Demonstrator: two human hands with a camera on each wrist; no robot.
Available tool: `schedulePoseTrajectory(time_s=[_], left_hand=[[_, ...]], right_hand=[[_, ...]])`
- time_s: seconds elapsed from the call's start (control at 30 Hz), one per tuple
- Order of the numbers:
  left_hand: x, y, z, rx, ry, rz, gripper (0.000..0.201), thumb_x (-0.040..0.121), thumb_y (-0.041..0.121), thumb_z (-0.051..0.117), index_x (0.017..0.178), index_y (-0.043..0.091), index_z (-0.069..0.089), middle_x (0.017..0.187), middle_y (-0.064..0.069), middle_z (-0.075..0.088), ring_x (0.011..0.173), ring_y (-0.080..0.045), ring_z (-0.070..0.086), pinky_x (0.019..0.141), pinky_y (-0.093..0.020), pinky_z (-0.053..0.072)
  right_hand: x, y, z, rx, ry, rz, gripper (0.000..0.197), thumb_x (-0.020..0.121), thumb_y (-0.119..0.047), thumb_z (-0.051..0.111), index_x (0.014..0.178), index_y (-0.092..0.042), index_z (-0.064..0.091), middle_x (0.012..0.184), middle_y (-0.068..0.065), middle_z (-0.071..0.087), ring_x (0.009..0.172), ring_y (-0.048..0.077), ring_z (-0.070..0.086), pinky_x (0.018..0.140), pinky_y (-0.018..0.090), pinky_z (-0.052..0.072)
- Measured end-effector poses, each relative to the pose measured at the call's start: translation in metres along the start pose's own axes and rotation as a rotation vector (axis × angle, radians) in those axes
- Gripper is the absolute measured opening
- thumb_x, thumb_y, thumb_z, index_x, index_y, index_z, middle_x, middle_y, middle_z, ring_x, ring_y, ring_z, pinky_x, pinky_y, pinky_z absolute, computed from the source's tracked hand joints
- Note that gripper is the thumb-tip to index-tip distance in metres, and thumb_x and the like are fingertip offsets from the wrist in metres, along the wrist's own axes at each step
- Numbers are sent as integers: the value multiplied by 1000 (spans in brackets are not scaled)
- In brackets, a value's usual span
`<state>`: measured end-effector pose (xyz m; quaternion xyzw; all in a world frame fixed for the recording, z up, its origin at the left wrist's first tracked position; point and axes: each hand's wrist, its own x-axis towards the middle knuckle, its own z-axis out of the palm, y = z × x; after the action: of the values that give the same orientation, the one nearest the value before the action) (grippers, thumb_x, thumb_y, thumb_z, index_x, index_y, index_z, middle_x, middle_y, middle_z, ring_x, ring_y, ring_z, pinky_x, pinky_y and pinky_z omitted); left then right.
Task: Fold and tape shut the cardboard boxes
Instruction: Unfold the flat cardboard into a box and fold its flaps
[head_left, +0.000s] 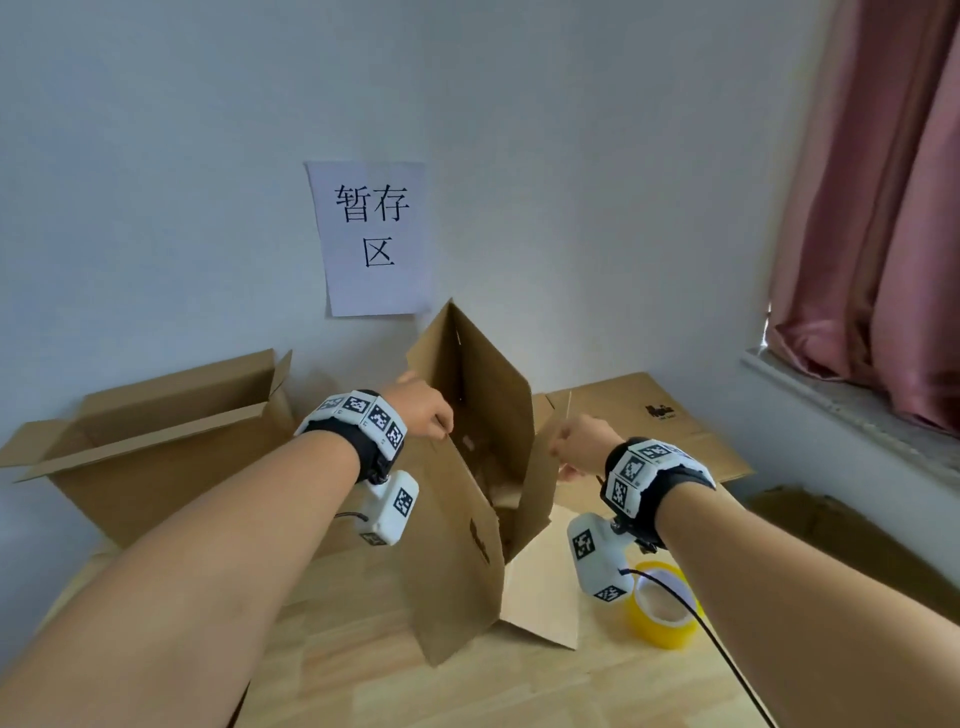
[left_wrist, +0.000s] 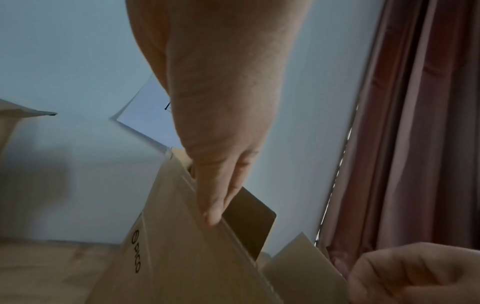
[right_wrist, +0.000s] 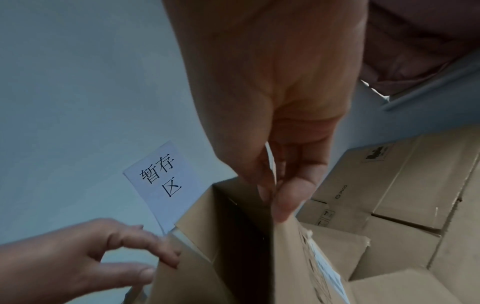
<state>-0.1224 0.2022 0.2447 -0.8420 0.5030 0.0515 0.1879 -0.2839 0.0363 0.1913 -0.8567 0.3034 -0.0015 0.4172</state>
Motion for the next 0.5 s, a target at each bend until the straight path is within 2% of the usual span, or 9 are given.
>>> schedulePoseTrajectory(time_s=[0.1,0.17,0.23,0.27,0.37,0.4,0.47,0.5], left_hand=[[2,-2,12,-65,-62,5,29,98,36,47,100,17,69,105,0,68,101,-18,58,103,-35,35],[5,-2,25,-118,-118,-37,29,99,28,47,116,16,66,121,-2,64,109,-19,58,99,-34,43],[7,2,40,-117,-190,-108,38,98,15,44,135,19,52,138,-4,52,123,-23,50,102,-36,42],[7,4,49,-121,-214,-152,44,97,9,42,140,17,46,141,-6,48,126,-25,47,103,-36,41],[2,7,69,-281,-240,-243,48,94,3,41,142,7,40,143,-13,44,128,-28,45,102,-33,39],[0,7,74,-357,-231,-249,51,93,1,39,144,7,37,146,-13,41,131,-28,42,104,-33,36],[-4,7,78,-484,-195,-232,60,92,-2,36,149,13,29,154,-8,30,138,-25,33,109,-30,30],[-4,8,79,-544,-175,-208,63,91,-3,36,150,18,27,156,-3,25,140,-23,30,109,-27,30]], right_hand=[[-3,10,6,36,-171,83,30,95,-12,51,120,2,58,75,2,60,59,12,61,41,16,45],[-7,18,16,62,-248,115,34,96,-16,49,126,-1,53,82,3,60,64,13,60,44,20,47],[-10,25,24,71,-256,106,36,97,-20,48,131,-7,50,94,4,58,66,13,57,48,21,49],[-10,27,27,72,-253,101,37,97,-23,49,131,-8,50,99,5,57,67,13,57,50,22,50],[-9,25,34,82,-253,101,37,98,-28,47,130,-9,50,107,8,58,76,19,61,64,26,52],[-8,22,37,101,-251,107,37,99,-29,44,130,-10,48,113,9,57,77,19,61,63,24,50],[-7,13,42,130,-231,97,40,100,-34,41,133,-11,44,121,9,55,83,20,62,64,22,49],[-5,7,45,134,-227,87,45,100,-37,41,136,-11,42,122,10,56,90,22,64,68,24,52]])
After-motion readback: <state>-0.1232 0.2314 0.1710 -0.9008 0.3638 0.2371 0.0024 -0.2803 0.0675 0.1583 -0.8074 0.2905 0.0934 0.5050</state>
